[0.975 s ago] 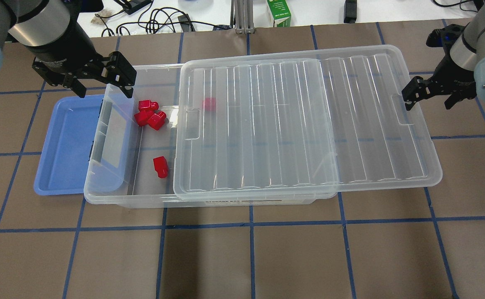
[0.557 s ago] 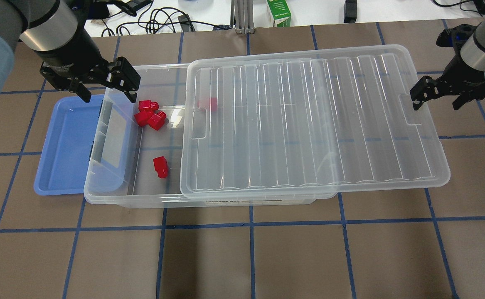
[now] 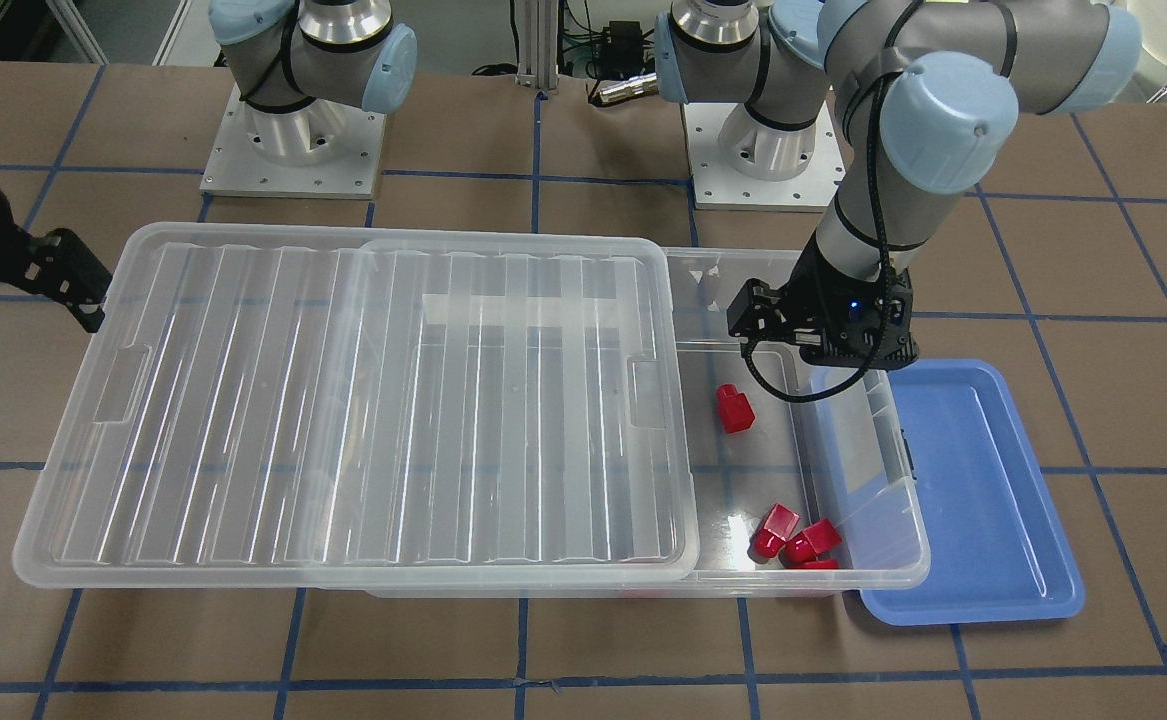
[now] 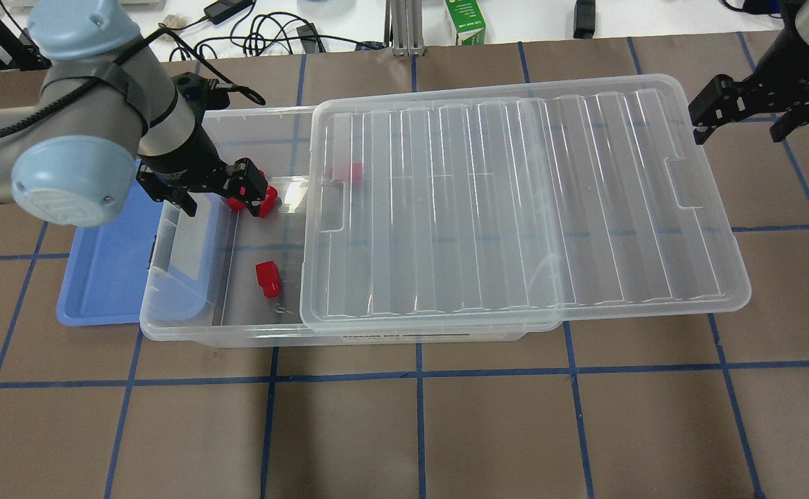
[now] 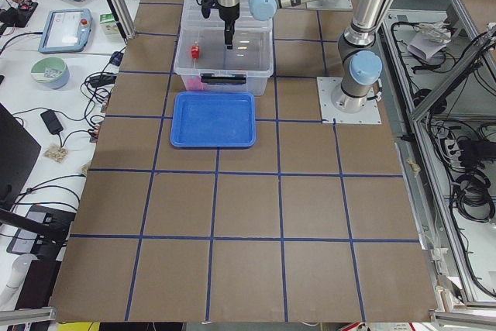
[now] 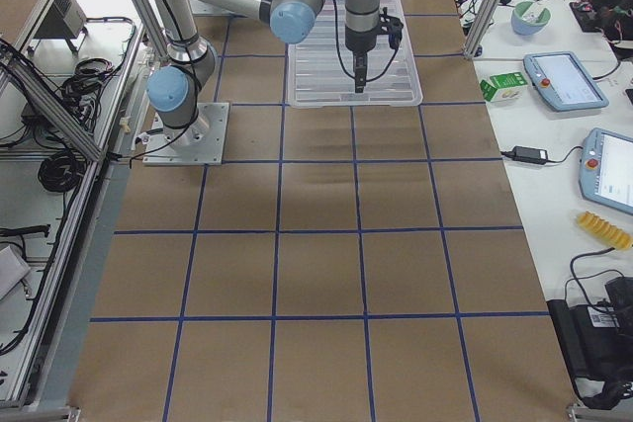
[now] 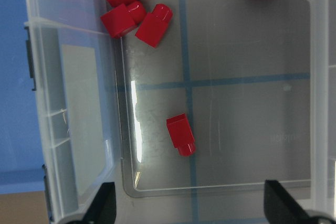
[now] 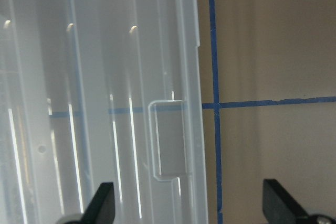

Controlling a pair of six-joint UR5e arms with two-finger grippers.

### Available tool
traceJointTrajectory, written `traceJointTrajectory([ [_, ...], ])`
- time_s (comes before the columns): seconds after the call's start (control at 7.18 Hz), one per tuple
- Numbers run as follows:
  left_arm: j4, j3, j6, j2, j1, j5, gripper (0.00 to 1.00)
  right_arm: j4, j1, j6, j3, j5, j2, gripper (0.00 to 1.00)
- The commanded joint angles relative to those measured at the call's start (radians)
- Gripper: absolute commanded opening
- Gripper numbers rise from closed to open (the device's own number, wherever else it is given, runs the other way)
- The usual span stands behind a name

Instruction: Place red block in blue tray from box

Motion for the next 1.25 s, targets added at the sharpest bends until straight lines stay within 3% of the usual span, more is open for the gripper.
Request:
traceJointTrajectory([
  [0.0, 0.046, -0.096, -0.086, -0.018, -0.001, 0.000, 1.00, 0.093, 0.086, 0.062, -0.063, 0.001, -0.050, 1.00],
  [0.14, 0.074, -0.124, -0.091, -0.016, 0.003, 0.000, 1.00, 0.092, 0.137, 0.117, -0.068, 0.002, -0.050, 1.00],
  [0.42, 0.259, -0.228, -0.135, -0.074, 0.005, 0.000, 1.00, 0.084, 0.256, 0.281, -0.074, 0.016, -0.043, 1.00],
  [0.84, 0.362, -0.270, -0.160, -0.137, 0.005, 0.000, 1.00, 0.112, 0.280, 0.311, -0.077, 0.036, -0.016, 1.00],
  [0.97, 0.376, -0.272, -0.173, -0.169, 0.005, -0.002, 0.97, 0.132, 0.281, 0.308, -0.103, 0.033, -0.001, 1.00],
  [1.11, 0.411, -0.270, -0.190, -0.186, 0.005, -0.002, 0.97, 0.221, 0.280, 0.308, -0.170, 0.027, 0.040, 1.00],
])
